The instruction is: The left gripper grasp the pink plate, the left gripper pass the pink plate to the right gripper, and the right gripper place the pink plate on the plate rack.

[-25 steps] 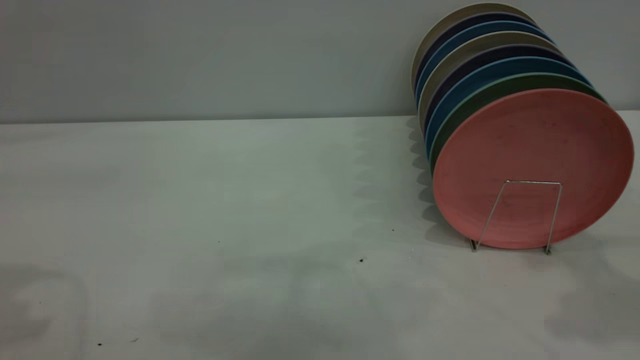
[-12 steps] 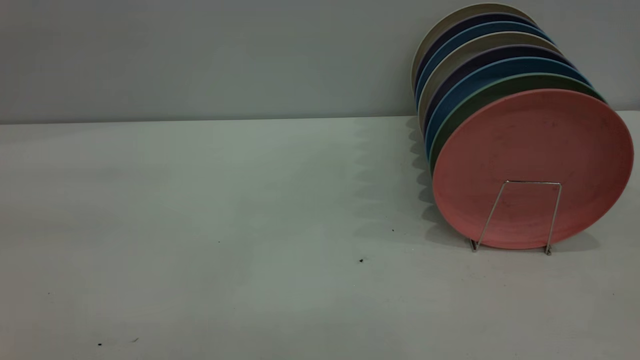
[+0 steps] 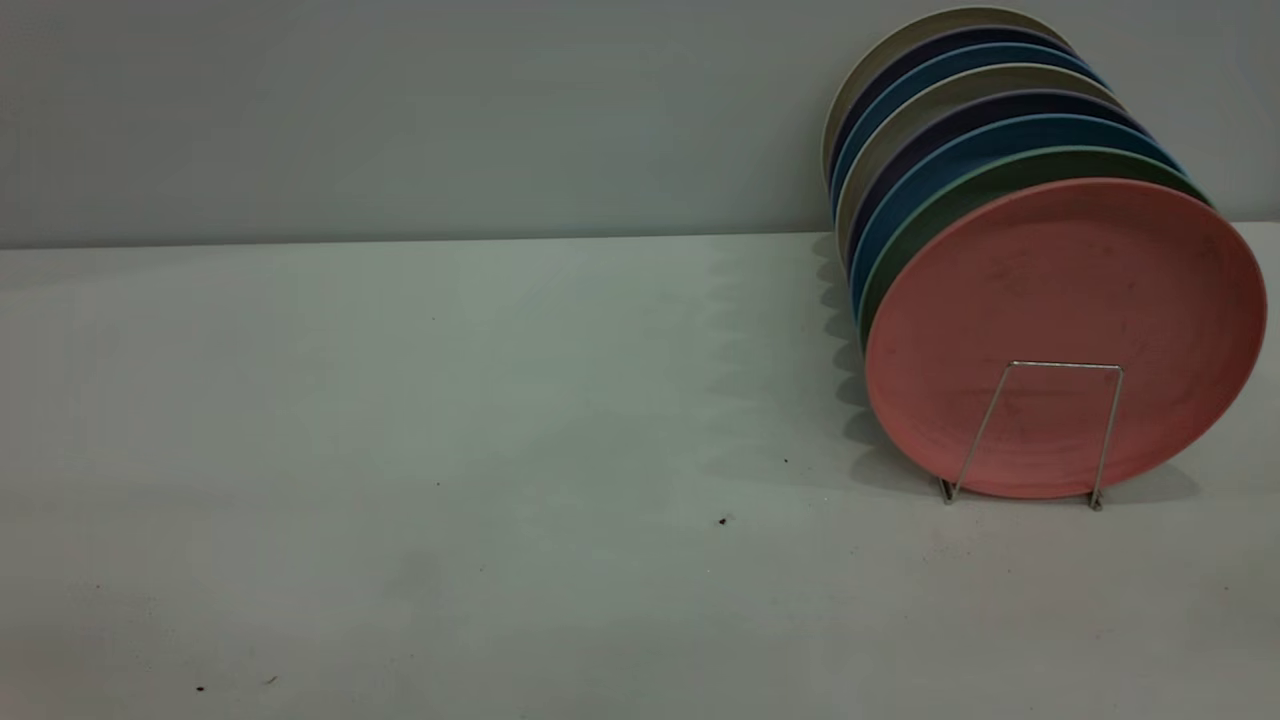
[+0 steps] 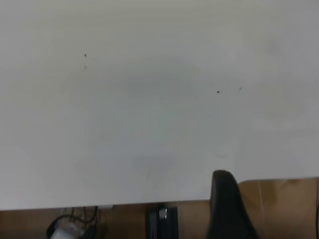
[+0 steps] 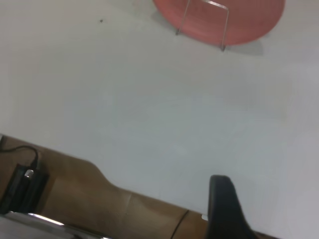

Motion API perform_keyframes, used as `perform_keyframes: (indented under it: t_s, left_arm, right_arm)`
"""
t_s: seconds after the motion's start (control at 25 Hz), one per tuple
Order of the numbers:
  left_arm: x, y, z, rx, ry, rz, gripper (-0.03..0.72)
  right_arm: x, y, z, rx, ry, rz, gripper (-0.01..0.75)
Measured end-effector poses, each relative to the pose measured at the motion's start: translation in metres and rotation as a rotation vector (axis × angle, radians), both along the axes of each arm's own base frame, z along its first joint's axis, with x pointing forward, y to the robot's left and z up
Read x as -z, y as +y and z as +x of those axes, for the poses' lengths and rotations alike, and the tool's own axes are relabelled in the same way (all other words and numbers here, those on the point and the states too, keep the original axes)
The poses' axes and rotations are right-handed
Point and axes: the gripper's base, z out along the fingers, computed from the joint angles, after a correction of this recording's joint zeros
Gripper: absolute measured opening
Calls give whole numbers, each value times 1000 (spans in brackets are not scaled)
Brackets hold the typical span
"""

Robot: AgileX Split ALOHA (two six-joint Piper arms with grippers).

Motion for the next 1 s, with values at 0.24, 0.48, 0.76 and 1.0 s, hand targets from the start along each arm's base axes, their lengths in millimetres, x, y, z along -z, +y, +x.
perform_keyframes:
  t_s: [0.24, 0.48, 0.76, 1.0]
  left_arm:
    - [6, -1, -22, -4, -95, 0, 473]
    - [30, 1, -27, -12, -83, 22, 472]
    - [36, 7, -24, -36, -93, 83, 472]
    - [36, 3, -23, -20, -93, 48, 472]
  right_arm:
    - [43, -2, -11, 9, -31, -3, 475]
    - [57, -4, -21, 22, -96, -14, 475]
    - [56, -6, -23, 35, -113, -17, 475]
    - [57, -8, -22, 79, -108, -19, 475]
